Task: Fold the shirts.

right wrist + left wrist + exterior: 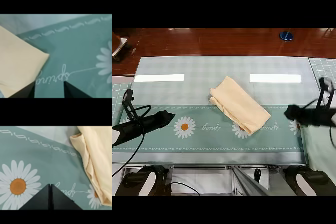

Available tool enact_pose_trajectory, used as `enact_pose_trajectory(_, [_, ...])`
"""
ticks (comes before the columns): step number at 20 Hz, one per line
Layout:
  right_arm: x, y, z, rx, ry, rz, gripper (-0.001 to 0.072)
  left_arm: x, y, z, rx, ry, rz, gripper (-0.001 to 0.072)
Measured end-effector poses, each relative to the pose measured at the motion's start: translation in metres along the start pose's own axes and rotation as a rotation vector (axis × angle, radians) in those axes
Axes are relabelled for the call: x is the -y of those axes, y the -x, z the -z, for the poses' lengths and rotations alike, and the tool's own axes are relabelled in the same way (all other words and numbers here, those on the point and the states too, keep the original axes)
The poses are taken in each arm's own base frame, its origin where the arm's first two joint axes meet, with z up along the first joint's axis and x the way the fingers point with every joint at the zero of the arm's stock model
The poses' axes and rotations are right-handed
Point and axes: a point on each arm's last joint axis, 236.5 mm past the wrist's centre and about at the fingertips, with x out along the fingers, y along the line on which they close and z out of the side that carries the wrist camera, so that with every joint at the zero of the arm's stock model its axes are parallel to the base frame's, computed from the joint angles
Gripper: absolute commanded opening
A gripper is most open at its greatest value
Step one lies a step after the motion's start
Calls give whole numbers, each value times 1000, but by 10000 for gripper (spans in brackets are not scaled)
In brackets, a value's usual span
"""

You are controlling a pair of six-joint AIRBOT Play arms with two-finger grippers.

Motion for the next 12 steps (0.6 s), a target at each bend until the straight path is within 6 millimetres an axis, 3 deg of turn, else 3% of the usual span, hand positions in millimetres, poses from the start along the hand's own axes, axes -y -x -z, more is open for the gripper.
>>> enact_pose_trajectory(2, [2, -26, 33, -39, -121, -66, 417, 0, 0, 0, 0, 1, 1, 23])
enact_pose_trajectory(4, [-7, -45, 49, -67, -212, -148, 417, 0, 0, 0, 2, 1, 1, 23])
enact_pose_trajectory(12, [-43, -97, 75, -237, -402, -331, 416, 0, 0, -5, 20, 2, 1, 23])
